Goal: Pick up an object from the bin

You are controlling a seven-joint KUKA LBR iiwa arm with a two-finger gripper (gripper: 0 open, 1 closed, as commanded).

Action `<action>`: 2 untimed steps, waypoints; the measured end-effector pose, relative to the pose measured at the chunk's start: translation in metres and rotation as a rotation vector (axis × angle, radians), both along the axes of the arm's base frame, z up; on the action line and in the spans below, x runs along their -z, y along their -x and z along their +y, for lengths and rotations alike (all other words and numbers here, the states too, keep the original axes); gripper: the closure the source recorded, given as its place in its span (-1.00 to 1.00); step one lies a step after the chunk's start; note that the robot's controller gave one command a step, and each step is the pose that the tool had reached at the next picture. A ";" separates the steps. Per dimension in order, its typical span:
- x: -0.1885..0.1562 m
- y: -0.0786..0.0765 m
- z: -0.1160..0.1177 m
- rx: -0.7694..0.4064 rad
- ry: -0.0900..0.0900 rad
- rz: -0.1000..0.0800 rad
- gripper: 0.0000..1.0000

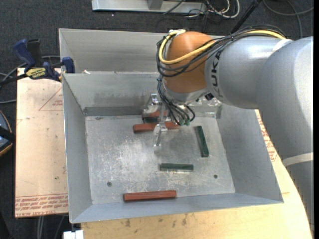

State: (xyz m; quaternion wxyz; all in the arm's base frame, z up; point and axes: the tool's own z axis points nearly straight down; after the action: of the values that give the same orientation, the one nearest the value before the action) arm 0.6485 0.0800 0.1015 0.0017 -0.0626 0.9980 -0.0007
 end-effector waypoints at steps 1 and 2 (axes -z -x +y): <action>0.019 -0.010 -0.002 -0.148 -0.003 -0.026 -1.00; 0.015 -0.012 0.001 -0.148 -0.009 -0.034 1.00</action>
Offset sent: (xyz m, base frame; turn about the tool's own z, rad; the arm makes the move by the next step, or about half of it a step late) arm 0.0009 -0.0231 -0.0315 0.0644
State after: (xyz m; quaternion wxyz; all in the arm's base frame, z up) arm 0.6606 0.0812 0.0864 0.0192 -0.1361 0.9905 0.0028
